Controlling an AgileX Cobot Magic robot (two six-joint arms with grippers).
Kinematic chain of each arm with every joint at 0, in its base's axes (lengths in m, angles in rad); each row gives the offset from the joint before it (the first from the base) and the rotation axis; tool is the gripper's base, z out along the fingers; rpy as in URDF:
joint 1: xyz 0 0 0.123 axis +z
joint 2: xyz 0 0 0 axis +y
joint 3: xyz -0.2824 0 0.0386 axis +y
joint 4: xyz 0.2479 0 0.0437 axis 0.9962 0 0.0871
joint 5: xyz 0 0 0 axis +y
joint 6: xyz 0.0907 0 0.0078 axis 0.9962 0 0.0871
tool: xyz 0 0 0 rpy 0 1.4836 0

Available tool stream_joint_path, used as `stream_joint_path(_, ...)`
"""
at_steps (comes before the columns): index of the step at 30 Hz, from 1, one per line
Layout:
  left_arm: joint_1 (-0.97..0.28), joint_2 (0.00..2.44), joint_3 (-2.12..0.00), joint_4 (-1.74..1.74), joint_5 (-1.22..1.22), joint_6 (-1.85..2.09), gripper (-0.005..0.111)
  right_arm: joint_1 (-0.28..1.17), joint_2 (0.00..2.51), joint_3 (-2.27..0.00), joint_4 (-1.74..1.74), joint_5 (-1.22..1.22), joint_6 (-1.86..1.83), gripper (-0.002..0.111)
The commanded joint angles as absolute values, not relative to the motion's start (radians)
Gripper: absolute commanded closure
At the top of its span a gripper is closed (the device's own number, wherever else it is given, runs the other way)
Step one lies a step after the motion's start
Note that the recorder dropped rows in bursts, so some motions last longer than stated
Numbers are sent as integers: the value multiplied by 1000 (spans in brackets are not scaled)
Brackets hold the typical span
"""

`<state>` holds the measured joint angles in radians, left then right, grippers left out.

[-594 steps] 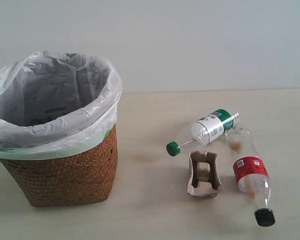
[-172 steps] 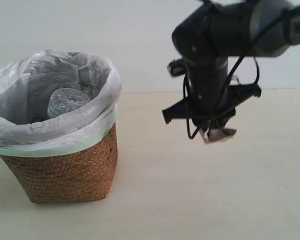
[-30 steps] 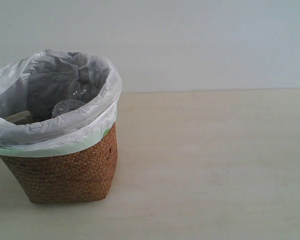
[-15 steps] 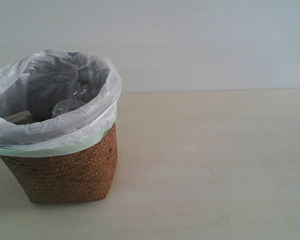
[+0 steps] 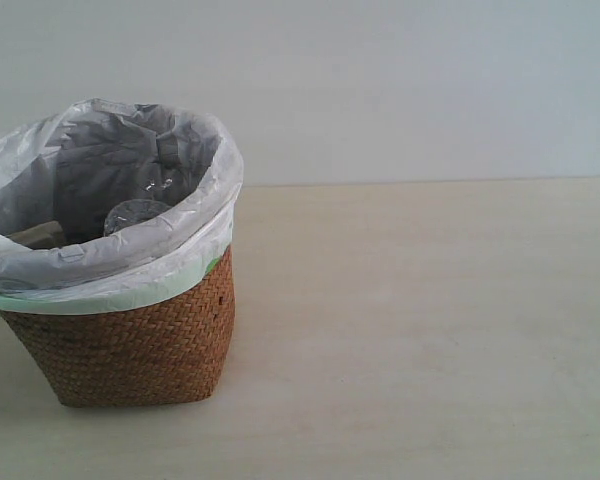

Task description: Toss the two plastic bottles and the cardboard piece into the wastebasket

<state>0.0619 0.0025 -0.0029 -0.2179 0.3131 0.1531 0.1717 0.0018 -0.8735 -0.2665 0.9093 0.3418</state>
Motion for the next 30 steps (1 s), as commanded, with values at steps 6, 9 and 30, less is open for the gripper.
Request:
stream_joint_path(6, 65, 0, 0, -216, 310, 144, 101, 171, 0, -730, -268, 683, 337, 107)
stream_joint_path(9, 65, 0, 0, -216, 310, 144, 101, 171, 0, -662, -268, 453, 337, 107)
stream_joint_path(30, 65, 0, 0, -216, 310, 144, 101, 171, 0, -75, 118, -113, 337, 107)
